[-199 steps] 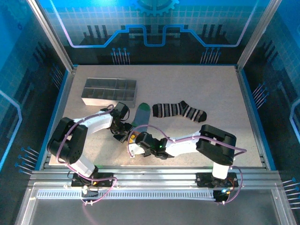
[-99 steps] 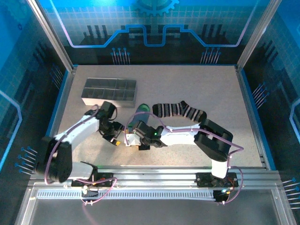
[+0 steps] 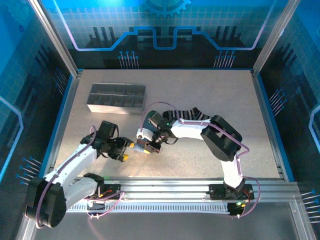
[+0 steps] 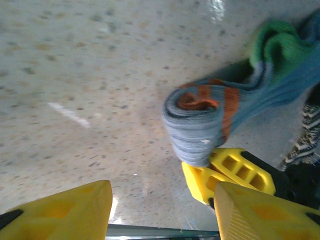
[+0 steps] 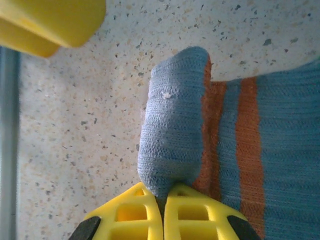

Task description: Roll the socks

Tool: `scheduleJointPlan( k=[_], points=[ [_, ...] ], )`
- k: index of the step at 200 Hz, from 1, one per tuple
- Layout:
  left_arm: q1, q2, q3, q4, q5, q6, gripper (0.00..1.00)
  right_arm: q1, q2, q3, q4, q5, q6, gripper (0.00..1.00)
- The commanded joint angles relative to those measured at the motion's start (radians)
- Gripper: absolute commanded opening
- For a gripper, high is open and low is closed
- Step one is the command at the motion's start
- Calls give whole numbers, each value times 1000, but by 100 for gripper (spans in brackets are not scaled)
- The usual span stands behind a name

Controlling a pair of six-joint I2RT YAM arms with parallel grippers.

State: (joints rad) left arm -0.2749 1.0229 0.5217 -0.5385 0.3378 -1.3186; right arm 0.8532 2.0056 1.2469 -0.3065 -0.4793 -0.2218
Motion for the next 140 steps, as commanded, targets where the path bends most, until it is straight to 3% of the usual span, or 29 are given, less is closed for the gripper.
scheduleJointPlan(
  k=[1,90,125,140],
  points=[
    [-27,34,-25,163,17,-55,56,-29,76,-24,-144,-121,72,0],
    [-109,251,-17,347,1,-86,55,-106,149,16,-178,-228,136,0],
    [-140,292,-21,319,-30,-95,50,-118,162,31,-172,-258,171,0],
    [-144,319,-23,319,-44,-95,43,-118,162,34,-172,-260,173,0]
  ],
)
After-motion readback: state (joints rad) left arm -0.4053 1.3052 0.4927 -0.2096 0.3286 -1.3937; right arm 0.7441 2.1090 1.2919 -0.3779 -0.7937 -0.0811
